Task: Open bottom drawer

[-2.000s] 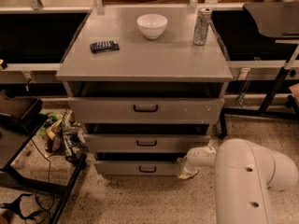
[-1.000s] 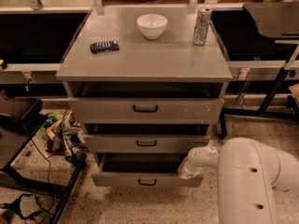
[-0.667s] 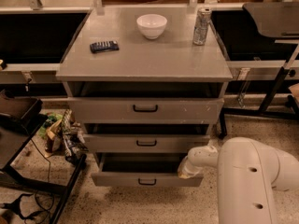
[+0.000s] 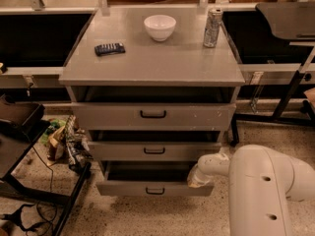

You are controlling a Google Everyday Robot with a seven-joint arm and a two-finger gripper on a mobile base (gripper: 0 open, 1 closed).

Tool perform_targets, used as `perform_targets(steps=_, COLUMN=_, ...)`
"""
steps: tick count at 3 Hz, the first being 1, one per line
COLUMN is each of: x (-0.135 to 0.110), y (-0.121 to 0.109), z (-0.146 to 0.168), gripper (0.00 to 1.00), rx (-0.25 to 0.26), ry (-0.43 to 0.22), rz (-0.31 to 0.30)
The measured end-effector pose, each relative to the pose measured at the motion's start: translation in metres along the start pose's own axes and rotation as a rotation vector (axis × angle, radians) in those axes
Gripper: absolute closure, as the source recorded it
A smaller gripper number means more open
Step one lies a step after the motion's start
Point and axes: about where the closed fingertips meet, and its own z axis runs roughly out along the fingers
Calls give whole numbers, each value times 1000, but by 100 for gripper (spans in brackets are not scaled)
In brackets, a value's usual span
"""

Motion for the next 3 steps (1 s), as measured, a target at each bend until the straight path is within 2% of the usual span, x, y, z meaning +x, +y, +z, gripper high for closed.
perform_targets(steps=1, x=0, y=0, z=0, gripper=11, rx=0, ry=0, rz=0)
perform_targets(steps=2, x=0, y=0, z=0, gripper=0, rx=0, ry=0, rz=0)
perform_targets(steps=3, x=0, y=0, z=0, gripper=0, rx=0, ry=0, rz=0)
